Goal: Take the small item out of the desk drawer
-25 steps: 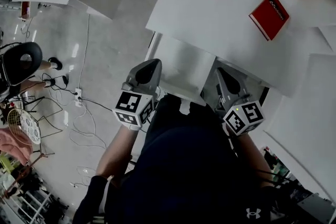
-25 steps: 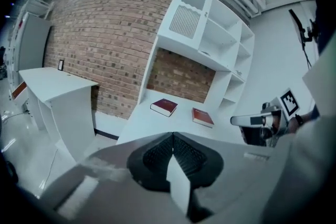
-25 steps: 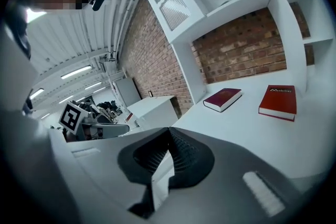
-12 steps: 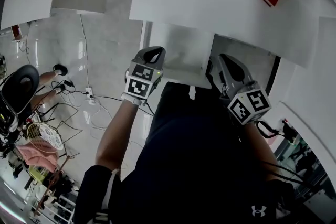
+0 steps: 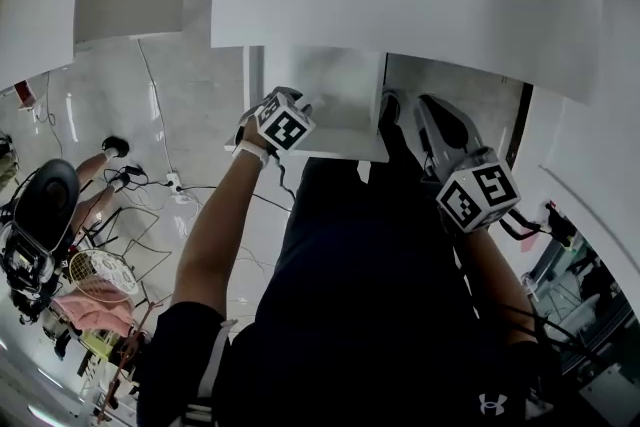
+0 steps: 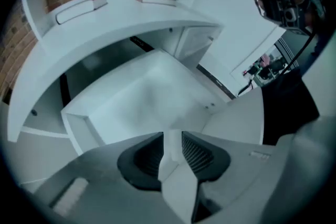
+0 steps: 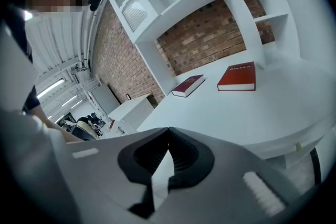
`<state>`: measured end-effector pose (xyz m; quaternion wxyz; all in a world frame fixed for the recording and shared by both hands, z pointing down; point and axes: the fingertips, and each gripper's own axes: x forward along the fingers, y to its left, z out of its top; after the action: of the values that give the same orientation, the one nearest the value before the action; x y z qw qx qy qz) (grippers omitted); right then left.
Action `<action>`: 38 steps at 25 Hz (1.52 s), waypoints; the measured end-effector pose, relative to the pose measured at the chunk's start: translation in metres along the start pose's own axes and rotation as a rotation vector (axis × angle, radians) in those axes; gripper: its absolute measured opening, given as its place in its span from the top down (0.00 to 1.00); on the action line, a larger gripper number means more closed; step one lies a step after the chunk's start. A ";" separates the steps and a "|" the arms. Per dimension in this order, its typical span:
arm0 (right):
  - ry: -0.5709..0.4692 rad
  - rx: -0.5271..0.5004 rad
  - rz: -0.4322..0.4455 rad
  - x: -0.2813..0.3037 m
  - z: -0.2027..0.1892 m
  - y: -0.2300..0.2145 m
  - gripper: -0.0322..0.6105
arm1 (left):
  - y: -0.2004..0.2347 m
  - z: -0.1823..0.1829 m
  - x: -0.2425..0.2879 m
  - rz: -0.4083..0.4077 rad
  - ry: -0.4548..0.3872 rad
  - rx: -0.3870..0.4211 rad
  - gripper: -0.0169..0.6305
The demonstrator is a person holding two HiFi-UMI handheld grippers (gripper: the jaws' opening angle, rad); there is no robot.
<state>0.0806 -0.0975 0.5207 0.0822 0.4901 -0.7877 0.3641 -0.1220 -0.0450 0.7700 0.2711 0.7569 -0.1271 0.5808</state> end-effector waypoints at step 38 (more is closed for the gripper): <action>-0.012 0.073 -0.139 -0.049 -0.026 -0.037 0.95 | -0.010 -0.041 0.100 -0.094 0.294 0.179 0.76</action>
<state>0.1307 -0.0548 0.5337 0.0847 0.5485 -0.7385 0.3829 -0.1209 -0.0013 0.8698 0.2451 0.6900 0.0017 0.6811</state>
